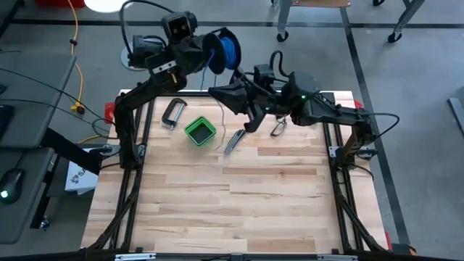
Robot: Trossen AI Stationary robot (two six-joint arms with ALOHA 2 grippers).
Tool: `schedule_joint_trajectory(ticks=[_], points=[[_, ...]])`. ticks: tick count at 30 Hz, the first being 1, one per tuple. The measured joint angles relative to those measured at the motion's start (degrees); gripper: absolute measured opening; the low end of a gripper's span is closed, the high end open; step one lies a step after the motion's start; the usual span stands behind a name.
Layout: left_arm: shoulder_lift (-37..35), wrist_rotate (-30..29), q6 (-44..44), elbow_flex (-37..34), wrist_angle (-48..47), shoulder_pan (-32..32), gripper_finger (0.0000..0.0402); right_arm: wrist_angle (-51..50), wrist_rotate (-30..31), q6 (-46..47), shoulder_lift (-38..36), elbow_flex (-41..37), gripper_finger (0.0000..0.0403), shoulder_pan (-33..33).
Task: Coil cords
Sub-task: Coil the blue wire onto the spool
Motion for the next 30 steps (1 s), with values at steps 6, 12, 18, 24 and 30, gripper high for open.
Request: schedule_joint_trajectory(ticks=[6,12,18,24,30], points=[[-2.6,3.5,-1.0,0.0,-1.7,3.4,0.0001,-2.1,-1.2,-1.0,-2.4,-0.1,0.0,0.1],[-6.1,8.8,2.3,0.0,-11.8,6.6,0.0001,-4.8,-1.6,-1.0,-4.2,-0.2,0.0,0.2],[-9.5,8.8,13.6,0.2,-28.5,8.3,0.0001,-9.4,-1.0,-1.0,-5.0,-0.3,0.0029,0.1],[-9.6,6.6,14.6,0.2,-29.4,7.1,0.0001,-15.0,1.6,-3.4,-5.1,-0.3,0.0123,-0.2],[-9.5,5.1,15.8,0.2,-29.4,4.6,0.0001,-22.5,13.9,-13.0,-5.0,-0.3,0.0179,0.0]])
